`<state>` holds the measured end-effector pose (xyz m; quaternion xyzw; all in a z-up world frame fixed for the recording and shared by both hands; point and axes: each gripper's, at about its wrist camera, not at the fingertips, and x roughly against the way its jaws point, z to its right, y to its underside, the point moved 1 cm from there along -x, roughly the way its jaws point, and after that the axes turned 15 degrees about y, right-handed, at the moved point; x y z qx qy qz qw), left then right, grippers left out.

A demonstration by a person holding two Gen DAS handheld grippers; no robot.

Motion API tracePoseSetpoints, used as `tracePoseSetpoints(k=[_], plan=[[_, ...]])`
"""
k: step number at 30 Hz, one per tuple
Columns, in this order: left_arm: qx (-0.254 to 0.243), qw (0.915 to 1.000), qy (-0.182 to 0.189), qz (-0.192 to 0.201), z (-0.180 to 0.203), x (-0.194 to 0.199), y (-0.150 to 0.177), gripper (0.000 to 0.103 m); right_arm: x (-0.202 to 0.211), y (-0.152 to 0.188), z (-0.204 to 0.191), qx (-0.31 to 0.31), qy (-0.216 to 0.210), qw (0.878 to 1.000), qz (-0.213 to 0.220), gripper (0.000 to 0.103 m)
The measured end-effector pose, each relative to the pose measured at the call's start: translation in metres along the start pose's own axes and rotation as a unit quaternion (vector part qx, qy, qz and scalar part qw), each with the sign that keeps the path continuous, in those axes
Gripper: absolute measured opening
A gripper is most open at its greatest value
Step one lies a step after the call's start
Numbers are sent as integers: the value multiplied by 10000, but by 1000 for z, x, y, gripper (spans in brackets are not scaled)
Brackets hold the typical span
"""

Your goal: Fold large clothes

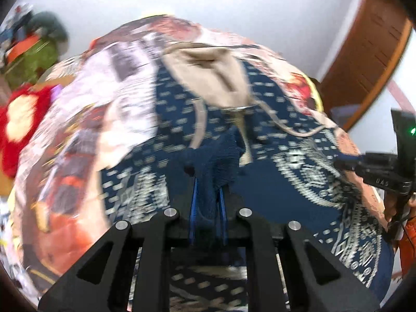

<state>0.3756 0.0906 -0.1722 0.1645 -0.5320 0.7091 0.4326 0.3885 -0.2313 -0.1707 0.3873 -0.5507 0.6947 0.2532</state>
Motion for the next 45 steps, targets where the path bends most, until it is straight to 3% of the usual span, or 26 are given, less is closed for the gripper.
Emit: tracePoseSetpoints(k=[5, 11, 15, 17, 19, 20, 23, 26, 31, 36, 38, 42, 45], plan=[[534, 9981, -283, -110, -53, 11, 29, 14, -41, 12, -11, 153, 164, 9968, -772, 12], [1082, 9912, -559, -518, -103, -2, 72, 14, -45, 17, -12, 168, 205, 9967, -768, 12], [1548, 9855, -433, -539, -124, -5, 91, 17, -47, 20, -18, 268, 335, 9966, -710, 18], [1623, 9846, -438, -474, -127, 2, 93, 23, -47, 21, -24, 418, 207, 9965, -699, 42], [1588, 9851, -517, -415, -129, 10, 94, 28, -49, 22, -35, 640, -207, 9947, -772, 101], [1554, 9855, -549, -396, -129, 15, 95, 29, -50, 24, -43, 819, -275, 9929, -818, 103], [1345, 9876, -739, -316, -128, 34, 97, 30, -54, 35, -76, 1691, 586, 9808, -781, 103], [1260, 9887, -783, -211, -129, 47, 95, 31, -48, 36, -89, 1980, 801, 9752, -581, 103], [1237, 9904, -607, 97, -117, 57, 84, 51, -37, 25, -72, 1412, 380, 9869, -682, 103], [1161, 9919, -482, -151, -103, 25, 78, 56, -14, 7, -47, 712, 362, 9962, -337, 103], [1090, 9914, -636, -353, -103, 9, 80, 56, -21, 5, -39, 592, 533, 9959, -433, 103], [963, 9833, -1323, -801, -116, -14, 94, 57, -46, 14, -25, 556, 880, 9910, -835, 103], [975, 9835, -1287, -815, -127, -6, 111, 63, -55, 23, -12, 580, 1010, 9882, -990, 103]])
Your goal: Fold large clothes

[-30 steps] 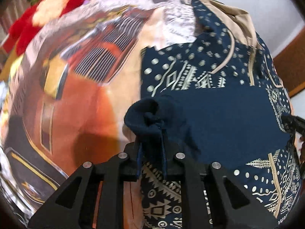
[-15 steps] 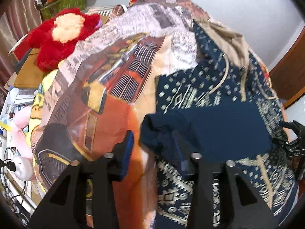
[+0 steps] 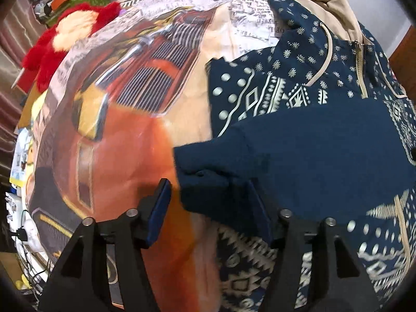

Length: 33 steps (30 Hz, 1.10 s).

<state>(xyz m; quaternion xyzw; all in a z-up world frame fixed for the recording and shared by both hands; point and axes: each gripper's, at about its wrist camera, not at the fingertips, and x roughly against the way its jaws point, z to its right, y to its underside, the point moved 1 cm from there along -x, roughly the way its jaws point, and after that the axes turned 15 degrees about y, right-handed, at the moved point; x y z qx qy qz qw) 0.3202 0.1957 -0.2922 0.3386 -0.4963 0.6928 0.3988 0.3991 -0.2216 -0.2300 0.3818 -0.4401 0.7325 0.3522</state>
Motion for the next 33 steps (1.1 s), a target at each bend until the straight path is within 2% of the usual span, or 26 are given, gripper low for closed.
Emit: tracePoseSetpoints(k=[5, 7, 13, 21, 25, 28, 31, 33], plan=[[-51, 9993, -368, 68, -11, 21, 5, 65, 13, 5, 26, -296, 11, 9994, 179, 103], [-86, 9991, -374, 159, -12, 33, 0, 65, 24, 3, 35, -374, 55, 9986, 373, 103], [23, 9968, 184, 775, 8, 70, -37, 65, 67, -11, 41, -419, 99, 9925, 1145, 103], [-435, 9872, 693, 1367, 71, 92, -112, 66, 112, -53, 33, -659, 37, 9765, 2051, 103], [-617, 9837, 857, 1454, 94, 84, -145, 69, 117, -80, 28, -641, 60, 9708, 2312, 103], [-658, 9842, 844, 1411, 103, 65, -170, 70, 111, -106, 23, -626, -52, 9689, 2395, 103], [-435, 9863, 1012, 1229, 101, 38, -191, 70, 97, -129, 21, -695, -229, 9697, 2330, 103], [-238, 9878, 1086, 1093, 96, 17, -202, 70, 77, -147, 19, -812, -433, 9731, 2110, 103]])
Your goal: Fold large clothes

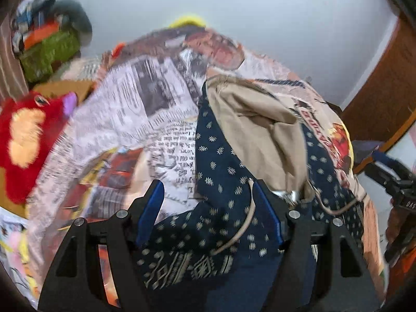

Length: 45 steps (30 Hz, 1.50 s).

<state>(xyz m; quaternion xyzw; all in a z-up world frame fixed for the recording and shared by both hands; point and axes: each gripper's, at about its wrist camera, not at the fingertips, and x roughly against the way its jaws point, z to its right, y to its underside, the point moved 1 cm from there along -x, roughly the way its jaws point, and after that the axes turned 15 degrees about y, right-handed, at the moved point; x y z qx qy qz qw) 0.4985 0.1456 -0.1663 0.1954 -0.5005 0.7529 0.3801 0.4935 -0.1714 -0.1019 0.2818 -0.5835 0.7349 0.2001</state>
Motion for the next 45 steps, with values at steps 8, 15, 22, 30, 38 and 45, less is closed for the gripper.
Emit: tracePoseSetpoints(k=[8, 15, 22, 30, 38, 45], plan=[[741, 9964, 157, -384, -37, -85, -15, 69, -116, -11, -12, -859, -535, 9884, -1137, 96], [1119, 9902, 819, -172, -41, -108, -27, 43, -150, -19, -37, -1172, -866, 9830, -1118, 64], [331, 9957, 820, -282, -2, -91, -23, 13, -142, -16, -49, -1034, -1258, 9804, -1106, 20], [-489, 9915, 1131, -414, 44, -18, 12, 13, -77, 11, -38, -665, -1649, 9788, -1017, 15], [-731, 9844, 927, -1301, 53, 2, 101, 14, -6, 74, -24, -319, -1701, 9774, -1213, 15], [-716, 9846, 311, -1567, 42, 10, 144, 33, 10, 125, -13, -357, -1283, 9708, -1993, 16]])
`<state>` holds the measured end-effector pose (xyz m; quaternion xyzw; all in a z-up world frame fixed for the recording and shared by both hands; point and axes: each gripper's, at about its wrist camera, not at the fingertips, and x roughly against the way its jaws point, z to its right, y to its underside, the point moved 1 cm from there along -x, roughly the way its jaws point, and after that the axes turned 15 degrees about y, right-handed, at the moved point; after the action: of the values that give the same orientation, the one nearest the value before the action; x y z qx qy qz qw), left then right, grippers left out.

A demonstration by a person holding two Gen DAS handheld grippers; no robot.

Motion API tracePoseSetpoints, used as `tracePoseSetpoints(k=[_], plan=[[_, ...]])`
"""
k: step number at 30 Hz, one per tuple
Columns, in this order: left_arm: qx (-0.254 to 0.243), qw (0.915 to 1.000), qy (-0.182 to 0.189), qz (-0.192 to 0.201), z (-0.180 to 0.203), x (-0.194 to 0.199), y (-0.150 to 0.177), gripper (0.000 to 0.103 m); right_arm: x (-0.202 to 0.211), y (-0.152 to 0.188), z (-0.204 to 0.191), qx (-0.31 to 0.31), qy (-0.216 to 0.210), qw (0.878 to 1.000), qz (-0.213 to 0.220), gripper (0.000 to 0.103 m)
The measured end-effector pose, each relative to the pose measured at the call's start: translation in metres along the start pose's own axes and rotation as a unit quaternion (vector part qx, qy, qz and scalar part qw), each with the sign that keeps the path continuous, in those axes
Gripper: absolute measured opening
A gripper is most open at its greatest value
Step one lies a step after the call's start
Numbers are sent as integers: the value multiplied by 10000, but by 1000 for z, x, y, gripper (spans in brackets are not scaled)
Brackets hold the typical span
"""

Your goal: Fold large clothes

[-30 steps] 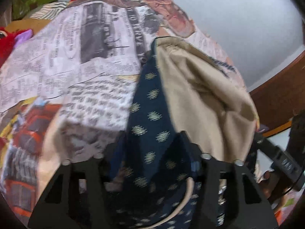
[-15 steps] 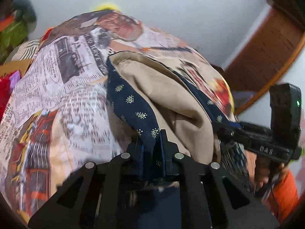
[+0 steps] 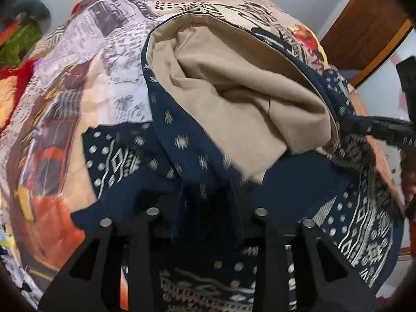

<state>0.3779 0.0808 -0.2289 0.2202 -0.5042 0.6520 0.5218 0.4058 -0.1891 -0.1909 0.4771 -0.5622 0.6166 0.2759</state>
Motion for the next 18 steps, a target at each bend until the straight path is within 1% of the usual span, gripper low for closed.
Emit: tracePoseSetpoints(k=[2, 4, 5, 7, 9, 12, 14, 15, 18], plan=[[-73, 9999, -90, 39, 3, 8, 4, 34, 2, 5, 4, -99, 43, 9998, -153, 16], [-186, 9995, -205, 161, 5, 17, 6, 40, 10, 8, 7, -184, 54, 9997, -141, 16], [-277, 9988, -305, 263, 9, 24, 6, 41, 15, 8, 9, -223, 66, 9997, -125, 16], [-423, 9970, -458, 459, 14, 35, 6, 48, 24, 5, 9, -271, 43, 9996, -78, 16], [-539, 9949, -565, 644, 16, 45, 2, 52, 36, 0, 6, -278, -82, 9996, 51, 16], [-605, 9919, -626, 923, 19, 56, -10, 53, 51, -9, -5, -137, -87, 9994, 320, 16], [-567, 9908, -649, 1039, 16, 58, -19, 57, 58, -17, -17, 33, 18, 9985, 550, 16], [-522, 9902, -655, 1114, 13, 58, -24, 60, 59, -21, -22, 108, 64, 9978, 649, 16], [-310, 9898, -658, 1226, 1, 53, -40, 62, 57, -33, -36, 304, 170, 9955, 876, 16]])
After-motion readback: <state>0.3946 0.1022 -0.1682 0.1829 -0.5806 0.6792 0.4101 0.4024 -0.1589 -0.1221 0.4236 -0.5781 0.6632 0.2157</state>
